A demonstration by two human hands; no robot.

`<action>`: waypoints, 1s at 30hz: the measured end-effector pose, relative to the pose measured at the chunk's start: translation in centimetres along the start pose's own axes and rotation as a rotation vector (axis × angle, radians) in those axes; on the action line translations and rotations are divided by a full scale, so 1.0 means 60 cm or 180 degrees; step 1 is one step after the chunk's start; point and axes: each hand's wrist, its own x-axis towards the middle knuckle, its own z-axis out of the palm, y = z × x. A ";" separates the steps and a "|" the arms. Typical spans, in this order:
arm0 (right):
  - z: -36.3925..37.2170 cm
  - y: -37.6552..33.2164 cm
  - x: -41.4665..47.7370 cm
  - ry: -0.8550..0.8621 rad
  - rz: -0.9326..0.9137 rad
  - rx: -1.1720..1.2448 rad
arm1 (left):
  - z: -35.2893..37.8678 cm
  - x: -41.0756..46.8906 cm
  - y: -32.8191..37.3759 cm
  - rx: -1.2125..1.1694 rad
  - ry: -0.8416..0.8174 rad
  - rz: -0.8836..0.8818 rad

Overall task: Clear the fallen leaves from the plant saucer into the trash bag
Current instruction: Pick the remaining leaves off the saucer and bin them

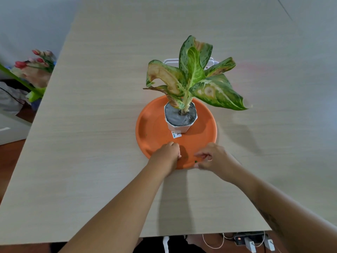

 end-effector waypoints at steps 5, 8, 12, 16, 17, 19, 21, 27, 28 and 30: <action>0.015 0.012 -0.009 0.0233 -0.0419 -0.0371 | 0.011 -0.001 0.004 -0.0610 0.0210 0.0106; 0.017 0.009 -0.009 0.0311 -0.0487 -0.0215 | 0.014 0.006 0.007 -0.0788 0.0208 0.0175; 0.019 0.006 -0.009 0.0272 -0.0330 -0.0050 | 0.009 0.022 0.019 -0.0369 0.0027 0.0205; 0.017 0.004 -0.012 0.0777 0.0300 0.0964 | 0.009 0.028 0.033 -0.0034 -0.0189 0.0174; 0.014 0.004 -0.012 0.0840 0.0434 0.1222 | 0.008 0.026 0.035 -0.0021 -0.0185 0.0202; 0.009 0.003 -0.014 0.0953 0.0623 0.1609 | 0.004 0.018 0.030 -0.0284 -0.0033 0.0141; 0.002 0.002 -0.011 0.1061 0.0718 0.1845 | -0.006 0.011 0.015 -0.0991 0.0419 -0.0092; -0.006 -0.004 0.011 0.1003 0.0673 0.2169 | -0.051 -0.021 -0.028 -0.2564 0.1341 -0.0738; -0.002 -0.005 0.012 0.0988 0.0639 0.2209 | -0.054 -0.027 -0.032 -0.2744 0.1407 -0.0779; 0.006 -0.002 0.022 0.0976 0.0579 0.2214 | -0.054 -0.029 -0.046 -0.3009 0.1527 -0.0818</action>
